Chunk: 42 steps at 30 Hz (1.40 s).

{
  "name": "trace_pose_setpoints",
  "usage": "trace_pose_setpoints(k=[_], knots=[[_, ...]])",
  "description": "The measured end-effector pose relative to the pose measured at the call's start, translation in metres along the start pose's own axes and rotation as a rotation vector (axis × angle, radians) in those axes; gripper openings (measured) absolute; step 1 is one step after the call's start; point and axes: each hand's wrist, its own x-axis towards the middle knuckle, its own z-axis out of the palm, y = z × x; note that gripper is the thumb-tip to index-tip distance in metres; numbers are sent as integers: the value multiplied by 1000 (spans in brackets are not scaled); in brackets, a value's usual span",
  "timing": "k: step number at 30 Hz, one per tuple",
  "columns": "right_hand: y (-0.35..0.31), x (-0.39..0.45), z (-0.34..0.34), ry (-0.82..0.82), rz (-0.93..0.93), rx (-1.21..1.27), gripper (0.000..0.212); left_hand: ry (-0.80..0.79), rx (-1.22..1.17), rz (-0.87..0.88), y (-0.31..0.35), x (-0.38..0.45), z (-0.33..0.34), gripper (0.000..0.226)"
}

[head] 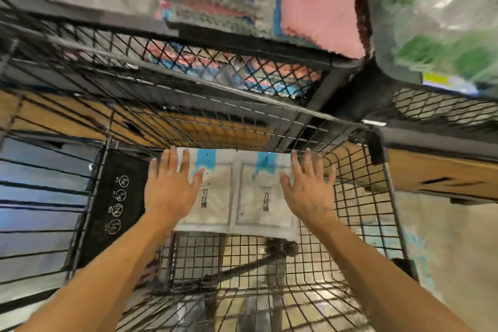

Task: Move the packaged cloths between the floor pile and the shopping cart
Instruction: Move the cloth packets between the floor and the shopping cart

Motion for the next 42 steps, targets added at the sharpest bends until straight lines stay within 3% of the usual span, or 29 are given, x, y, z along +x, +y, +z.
trace_pose_setpoints(k=[12, 18, 24, 33, 42], knots=[[49, -76, -193, 240, -26, 185, 64, 371, 24, 165, 49, -60, -230, 73], [81, -118, -288, 334, -7, 251, 62, 374, 50, 185, 83, -109, -328, 81], [119, -163, -362, 451, 68, 228, 62, 440, 33, 272, 122, -147, -404, 67], [192, -275, -399, 537, 327, 231, 70, 523, 57, 518, 181, -189, -469, 65], [253, -416, -367, 587, 753, 332, 72, 533, 62, 908, 284, -256, -472, 62]])
